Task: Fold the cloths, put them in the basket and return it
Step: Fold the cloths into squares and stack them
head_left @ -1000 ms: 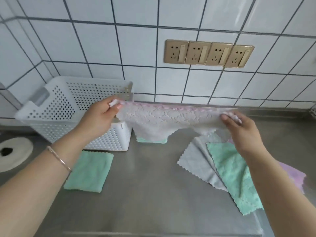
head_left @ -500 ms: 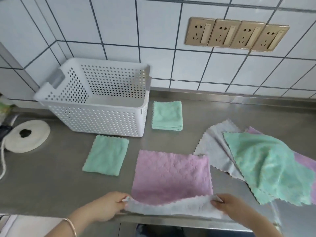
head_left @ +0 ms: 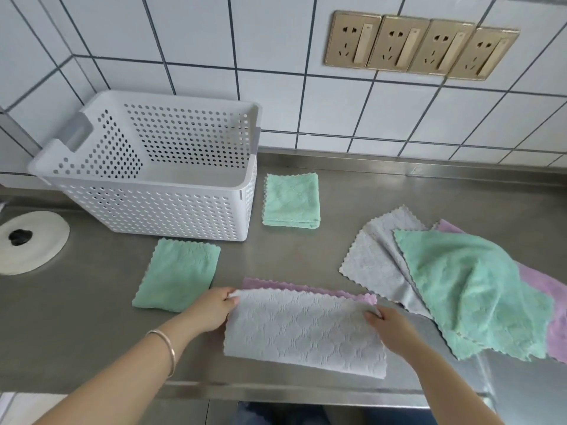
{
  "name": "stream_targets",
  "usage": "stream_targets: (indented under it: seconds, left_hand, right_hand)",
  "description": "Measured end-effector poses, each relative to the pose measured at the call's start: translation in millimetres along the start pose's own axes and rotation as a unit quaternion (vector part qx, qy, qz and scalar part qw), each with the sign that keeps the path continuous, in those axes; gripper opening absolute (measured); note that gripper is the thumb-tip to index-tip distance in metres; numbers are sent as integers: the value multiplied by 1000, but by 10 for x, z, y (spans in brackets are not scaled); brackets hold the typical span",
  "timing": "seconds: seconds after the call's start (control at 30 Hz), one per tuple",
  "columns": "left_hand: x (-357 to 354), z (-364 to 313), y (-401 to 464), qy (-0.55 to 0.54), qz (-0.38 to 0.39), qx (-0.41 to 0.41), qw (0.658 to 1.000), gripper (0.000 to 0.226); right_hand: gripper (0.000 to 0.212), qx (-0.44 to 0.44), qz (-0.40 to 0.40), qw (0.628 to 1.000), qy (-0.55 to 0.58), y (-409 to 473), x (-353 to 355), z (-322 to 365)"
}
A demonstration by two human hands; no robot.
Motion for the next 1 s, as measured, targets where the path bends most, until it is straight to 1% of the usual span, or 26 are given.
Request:
stream_targets:
  seconds: [0.13, 0.27, 0.47, 0.53, 0.67, 0.8, 0.87, 0.9, 0.93, 1.0]
  left_hand:
    - [-77, 0, 188, 62, -39, 26, 997, 33]
    - [-115, -14, 282, 98, -67, 42, 992, 35]
    - [-142, -6, 338, 106, -83, 64, 989, 45]
    - [-157, 14, 357, 114, -87, 67, 987, 43]
    - [-166, -6, 369, 131, -115, 66, 983, 28]
    - [-166, -38, 347, 153, -132, 82, 976, 29]
    - [-111, -82, 284, 166, -179, 101, 964, 30]
    - [-74, -131, 235, 159, -225, 101, 956, 30]
    - [-55, -194, 186, 147, -268, 83, 948, 31]
    - [-139, -376, 110, 165, -305, -20, 938, 37]
  right_hand:
    - [25, -7, -21, 999, -26, 112, -39, -63]
    - [29, 1, -47, 998, -34, 167, -45, -78]
    - [30, -19, -80, 996, -40, 233, -55, -100]
    - [29, -28, -91, 994, -48, 253, -62, -110]
    - [33, -49, -121, 990, -50, 279, -63, -145]
    - [36, -75, -150, 984, -52, 282, -39, -230]
    - [38, -88, -167, 981, -45, 263, -9, -269]
    - [39, -97, -176, 979, -35, 240, 15, -274]
    - [41, -111, -185, 976, -22, 209, 40, -283]
    - [39, -120, -206, 971, 0, 158, 72, -312]
Point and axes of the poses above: each hand's wrist, its own y-axis towards the middle knuckle, its own x-axis out of the back of the hand, z = x × y, the point moved 5 cm from there along y, towards the middle knuckle, and after that the axes turned 9 degrees about -z, right-handed, at the moved point
